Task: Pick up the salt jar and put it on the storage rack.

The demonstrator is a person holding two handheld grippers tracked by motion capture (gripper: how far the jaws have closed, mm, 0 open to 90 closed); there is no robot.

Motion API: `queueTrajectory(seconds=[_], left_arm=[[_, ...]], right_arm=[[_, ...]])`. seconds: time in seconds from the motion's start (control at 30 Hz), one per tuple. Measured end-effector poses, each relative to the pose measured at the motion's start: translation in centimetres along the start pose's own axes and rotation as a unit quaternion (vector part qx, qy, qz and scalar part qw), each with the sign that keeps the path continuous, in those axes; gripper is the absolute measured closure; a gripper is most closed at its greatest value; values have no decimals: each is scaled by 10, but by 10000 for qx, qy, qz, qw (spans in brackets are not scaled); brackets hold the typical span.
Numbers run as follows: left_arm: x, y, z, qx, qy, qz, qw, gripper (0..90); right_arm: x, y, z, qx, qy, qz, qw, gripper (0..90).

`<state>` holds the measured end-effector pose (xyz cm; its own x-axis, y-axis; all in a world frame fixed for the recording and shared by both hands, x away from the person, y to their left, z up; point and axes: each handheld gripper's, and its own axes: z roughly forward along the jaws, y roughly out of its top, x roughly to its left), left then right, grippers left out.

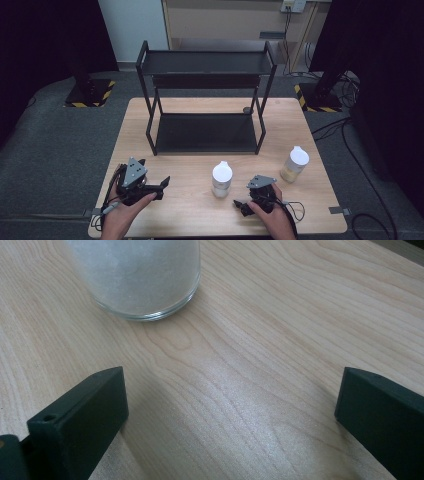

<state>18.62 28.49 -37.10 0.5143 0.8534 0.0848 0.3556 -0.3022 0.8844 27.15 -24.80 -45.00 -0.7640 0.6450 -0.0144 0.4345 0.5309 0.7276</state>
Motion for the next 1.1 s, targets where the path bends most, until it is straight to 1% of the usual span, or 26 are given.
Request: queueTrajectory(seconds=[0.23, 0.37, 0.5, 0.7, 0.97, 1.1], left_arm=[[8, -8, -7, -29, 106, -10, 9999, 14], [11, -13, -9, -35, 135, 36, 9999, 9], [12, -17, -8, 24, 204, 115, 9997, 9], [17, -24, -8, 34, 198, 114, 9997, 9], [24, -37, -4, 55, 221, -7, 9997, 10], [28, -44, -1, 69, 152, -53, 9998, 10]], right_arm=[[0, 0, 0, 0, 0, 0, 10000, 10], [0, 0, 0, 0, 0, 1, 10000, 10], [0, 0, 0, 0, 0, 1, 10000, 10], [0, 0, 0, 0, 1, 1, 10000, 10], [0, 0, 0, 0, 1, 1, 10000, 10], [0, 0, 0, 0, 1, 1, 10000, 10]])
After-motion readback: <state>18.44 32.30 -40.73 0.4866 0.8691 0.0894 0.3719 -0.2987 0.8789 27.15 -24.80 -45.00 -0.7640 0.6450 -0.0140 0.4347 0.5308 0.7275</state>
